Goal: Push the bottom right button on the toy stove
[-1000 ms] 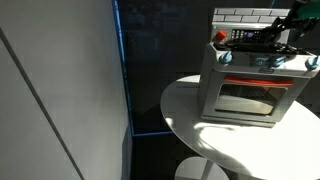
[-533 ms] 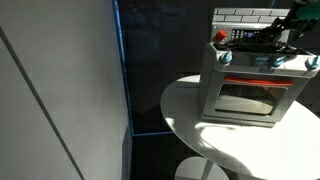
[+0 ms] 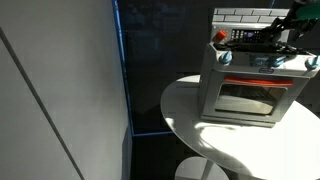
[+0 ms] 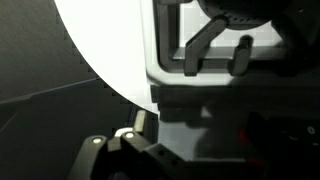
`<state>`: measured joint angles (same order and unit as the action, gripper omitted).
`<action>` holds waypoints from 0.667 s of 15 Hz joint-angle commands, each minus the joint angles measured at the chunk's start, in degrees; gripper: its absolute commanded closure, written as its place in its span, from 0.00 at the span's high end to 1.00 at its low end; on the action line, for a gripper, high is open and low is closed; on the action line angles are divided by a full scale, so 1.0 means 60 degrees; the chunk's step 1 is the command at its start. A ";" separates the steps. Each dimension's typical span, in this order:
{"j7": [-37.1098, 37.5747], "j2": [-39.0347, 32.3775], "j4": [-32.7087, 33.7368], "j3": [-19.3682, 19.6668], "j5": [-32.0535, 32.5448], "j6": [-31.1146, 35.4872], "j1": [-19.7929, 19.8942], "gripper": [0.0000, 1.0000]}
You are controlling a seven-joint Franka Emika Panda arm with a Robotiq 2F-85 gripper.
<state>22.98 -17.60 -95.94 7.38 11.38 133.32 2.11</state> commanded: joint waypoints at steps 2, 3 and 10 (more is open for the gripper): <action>-0.0168 0.0288 0.0003 0.0006 -0.0150 -0.0383 -0.0081 1.00; -0.0181 0.0344 -0.0009 -0.0009 -0.0169 -0.0451 -0.0091 1.00; -0.0083 0.0499 0.0099 -0.0038 -0.0142 -0.0802 -0.0134 1.00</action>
<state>22.82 -15.40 -95.94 7.04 11.07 130.27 1.39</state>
